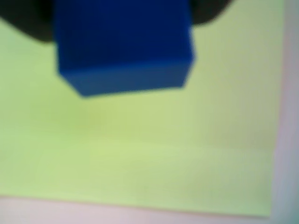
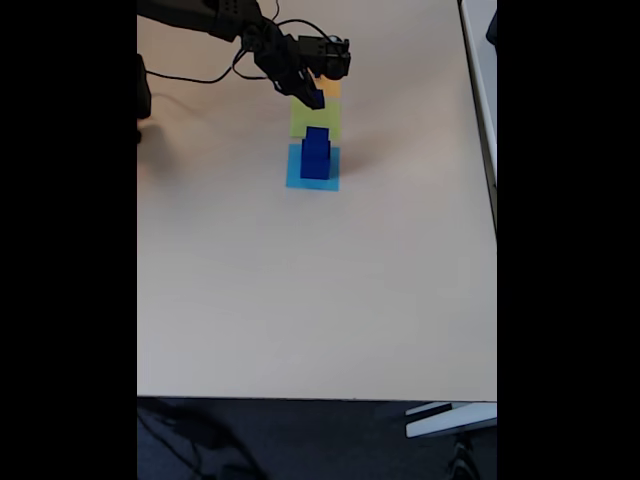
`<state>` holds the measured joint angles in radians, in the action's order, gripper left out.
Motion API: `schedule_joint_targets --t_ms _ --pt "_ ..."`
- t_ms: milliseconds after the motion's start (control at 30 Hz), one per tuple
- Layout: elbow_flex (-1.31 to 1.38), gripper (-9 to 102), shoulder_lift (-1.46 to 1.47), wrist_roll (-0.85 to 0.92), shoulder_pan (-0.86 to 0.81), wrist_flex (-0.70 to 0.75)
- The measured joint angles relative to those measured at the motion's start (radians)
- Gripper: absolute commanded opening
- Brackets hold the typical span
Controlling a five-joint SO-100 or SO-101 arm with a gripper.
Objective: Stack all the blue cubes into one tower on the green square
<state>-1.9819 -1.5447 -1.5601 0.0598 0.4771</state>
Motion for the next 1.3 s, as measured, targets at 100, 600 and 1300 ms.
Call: schedule_joint_targets --t_ms 100,600,1300 --pt "-0.025 0 0.0 0.0 0.006 -0.049" --pt "-0.077 0 0.032 -0.003 0.008 -0.164" --pt "-0.091 2 0.071 -0.038 0.008 -0.176"
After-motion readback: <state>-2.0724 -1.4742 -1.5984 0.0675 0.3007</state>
